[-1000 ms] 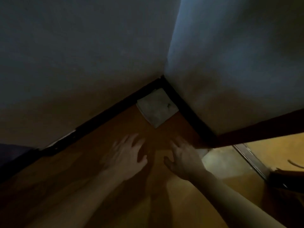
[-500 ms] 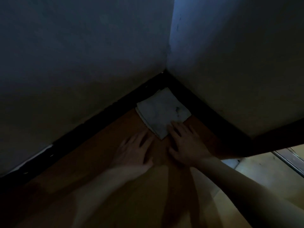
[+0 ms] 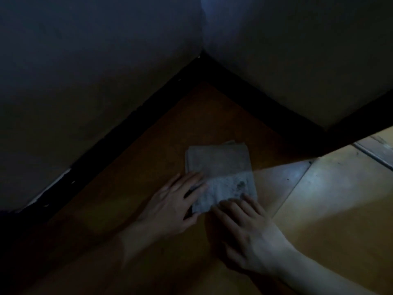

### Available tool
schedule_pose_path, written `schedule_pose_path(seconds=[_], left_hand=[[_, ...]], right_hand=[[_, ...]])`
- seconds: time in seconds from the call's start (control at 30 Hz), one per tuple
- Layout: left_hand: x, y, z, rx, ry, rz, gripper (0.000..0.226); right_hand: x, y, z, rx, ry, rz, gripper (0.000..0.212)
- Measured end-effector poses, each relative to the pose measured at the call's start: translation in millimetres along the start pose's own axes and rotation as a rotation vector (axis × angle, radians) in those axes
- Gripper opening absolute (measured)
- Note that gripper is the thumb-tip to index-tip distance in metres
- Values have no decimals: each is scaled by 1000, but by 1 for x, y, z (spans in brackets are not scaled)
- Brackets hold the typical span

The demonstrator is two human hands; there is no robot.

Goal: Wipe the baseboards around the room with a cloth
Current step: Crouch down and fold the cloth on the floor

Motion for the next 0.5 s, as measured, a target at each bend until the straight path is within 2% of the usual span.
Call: schedule_pose_path(seconds=[0.1, 0.3, 0.5], left_hand=[[-22, -3, 14, 2, -45, -7, 74], [-25, -2, 27, 79, -112, 23, 81], [-19, -7, 31, 95, -135, -23, 85]], right_hand=[[-12, 1, -3, 48, 44, 21, 61], [-1, 3, 41, -70, 35, -24, 82], [-14, -9, 39, -102, 40, -30, 92]])
Point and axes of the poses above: each hand's wrist, its own x-axis towards the middle knuckle, its own y-axis out of the back of the hand, z = x × y, the point moved 6 cm from there along x, towards the middle knuckle, and after that the axes turned 14 degrees about z, right-handed, at the moved point
